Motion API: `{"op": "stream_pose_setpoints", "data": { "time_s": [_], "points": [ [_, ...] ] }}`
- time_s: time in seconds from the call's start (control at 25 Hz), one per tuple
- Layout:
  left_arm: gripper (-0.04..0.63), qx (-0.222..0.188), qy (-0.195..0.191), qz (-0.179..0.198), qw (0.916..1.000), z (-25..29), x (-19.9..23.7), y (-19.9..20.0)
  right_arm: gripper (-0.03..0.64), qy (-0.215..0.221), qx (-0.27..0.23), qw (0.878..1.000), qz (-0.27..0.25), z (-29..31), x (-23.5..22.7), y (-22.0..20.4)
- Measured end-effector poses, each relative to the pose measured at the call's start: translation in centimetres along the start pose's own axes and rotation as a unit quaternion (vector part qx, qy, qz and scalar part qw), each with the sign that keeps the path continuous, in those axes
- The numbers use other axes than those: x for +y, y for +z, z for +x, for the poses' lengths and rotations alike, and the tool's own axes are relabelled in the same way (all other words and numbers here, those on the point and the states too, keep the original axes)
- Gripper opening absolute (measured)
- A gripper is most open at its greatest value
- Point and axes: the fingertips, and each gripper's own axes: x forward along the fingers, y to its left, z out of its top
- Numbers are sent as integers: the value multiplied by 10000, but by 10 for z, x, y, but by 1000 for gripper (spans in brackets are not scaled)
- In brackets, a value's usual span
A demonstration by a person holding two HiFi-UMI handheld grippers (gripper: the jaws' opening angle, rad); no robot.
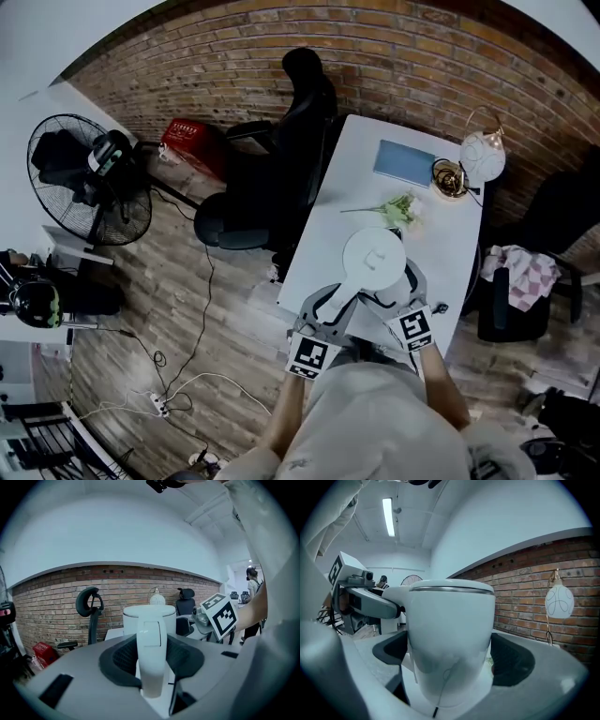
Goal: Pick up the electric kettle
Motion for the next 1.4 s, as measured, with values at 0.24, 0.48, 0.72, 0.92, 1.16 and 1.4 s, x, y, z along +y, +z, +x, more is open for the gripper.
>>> {"op": "stream_pose_setpoints", "data": {
  "time_s": [0.24,0.48,0.72,0.92,1.16,1.4],
  "points": [
    [144,-111,308,-19,9995,-8,-2,12,549,276,-56,9996,-36,-2,4,12],
    [144,-193,653,-106,9976,-20,1,21,549,604,-135,9980,-104,1,14,28],
    [144,-265,1079,-174,9937,-40,9,28,548,1033,-236,9942,-193,9,33,43],
    [144,-352,1446,-238,9886,-56,16,28,548,1385,-357,9893,-295,19,47,47],
    [144,-381,1887,-296,9808,-82,24,22,547,1874,-527,9794,-533,31,77,52],
    [144,-411,2315,-399,9712,-117,33,16,546,2367,-625,9669,-726,39,116,64]
  ]
}}
